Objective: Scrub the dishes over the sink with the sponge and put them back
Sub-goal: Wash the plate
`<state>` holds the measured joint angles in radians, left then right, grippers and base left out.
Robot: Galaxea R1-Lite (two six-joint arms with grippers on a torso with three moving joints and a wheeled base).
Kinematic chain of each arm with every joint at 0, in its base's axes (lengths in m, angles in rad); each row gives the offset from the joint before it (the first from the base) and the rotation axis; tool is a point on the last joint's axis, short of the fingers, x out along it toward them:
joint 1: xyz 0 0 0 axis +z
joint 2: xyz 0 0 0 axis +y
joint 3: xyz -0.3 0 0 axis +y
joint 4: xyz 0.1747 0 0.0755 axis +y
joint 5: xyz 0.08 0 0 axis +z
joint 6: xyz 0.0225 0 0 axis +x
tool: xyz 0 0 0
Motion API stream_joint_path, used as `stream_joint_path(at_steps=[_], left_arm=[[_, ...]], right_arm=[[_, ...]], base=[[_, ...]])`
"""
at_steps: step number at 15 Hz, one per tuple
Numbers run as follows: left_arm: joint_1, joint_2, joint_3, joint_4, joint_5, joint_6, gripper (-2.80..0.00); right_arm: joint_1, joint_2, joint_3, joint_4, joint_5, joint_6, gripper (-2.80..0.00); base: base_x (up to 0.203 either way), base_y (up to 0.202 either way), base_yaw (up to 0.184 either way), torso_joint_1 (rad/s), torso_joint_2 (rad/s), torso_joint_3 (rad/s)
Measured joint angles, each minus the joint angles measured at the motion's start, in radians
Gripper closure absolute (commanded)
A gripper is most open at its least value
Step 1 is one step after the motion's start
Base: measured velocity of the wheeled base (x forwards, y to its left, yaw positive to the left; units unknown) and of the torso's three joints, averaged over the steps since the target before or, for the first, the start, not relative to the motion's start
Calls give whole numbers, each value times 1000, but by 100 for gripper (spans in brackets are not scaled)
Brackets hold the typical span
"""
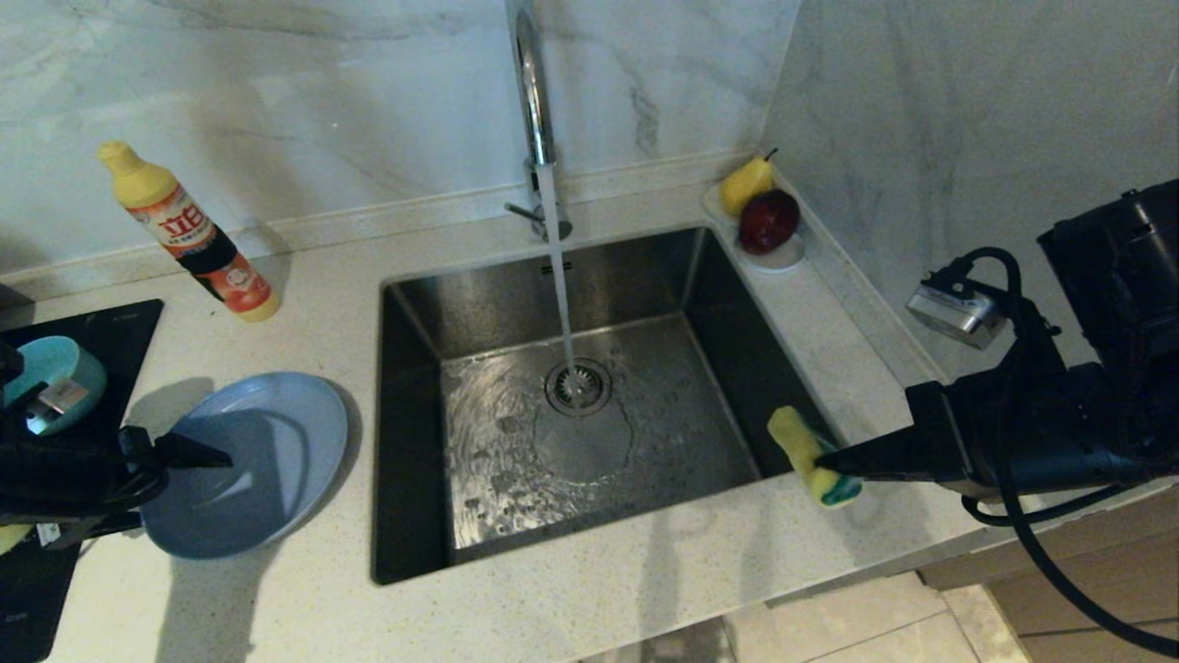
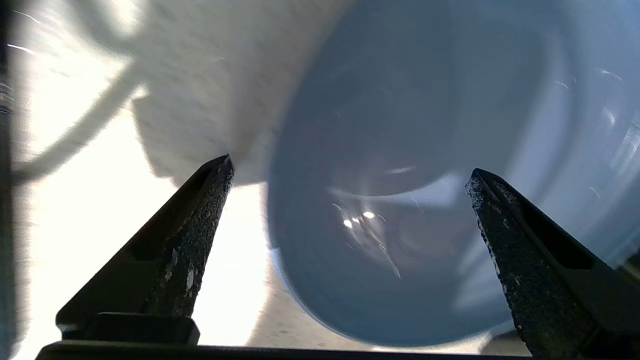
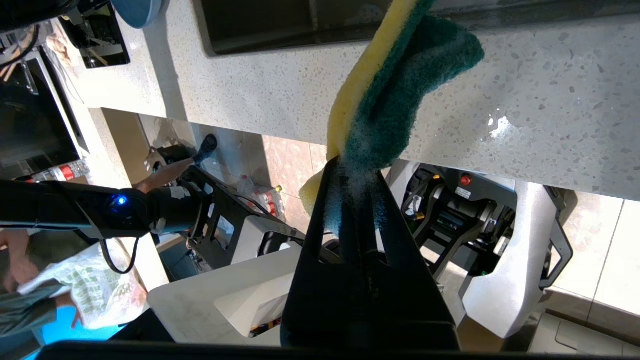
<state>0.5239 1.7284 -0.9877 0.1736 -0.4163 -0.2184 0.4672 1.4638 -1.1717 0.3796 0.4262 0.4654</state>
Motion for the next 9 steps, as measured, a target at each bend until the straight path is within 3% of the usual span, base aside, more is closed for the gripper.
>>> stream_joint_path(at_steps=[3, 6, 9], left_arm=[[-17, 3, -124, 125, 84, 10, -280], [-42, 3, -184, 211, 168, 63, -280], [-63, 5, -180, 215, 172, 63, -280]], right_arm=[[-1, -1, 2, 0, 2, 0, 0], [-1, -1, 3, 0, 4, -1, 0], [-2, -1, 3, 0, 4, 0, 0]], base=[[0, 0, 0, 0, 0, 0], [0, 0, 0, 0, 0, 0], [0, 0, 0, 0, 0, 0]])
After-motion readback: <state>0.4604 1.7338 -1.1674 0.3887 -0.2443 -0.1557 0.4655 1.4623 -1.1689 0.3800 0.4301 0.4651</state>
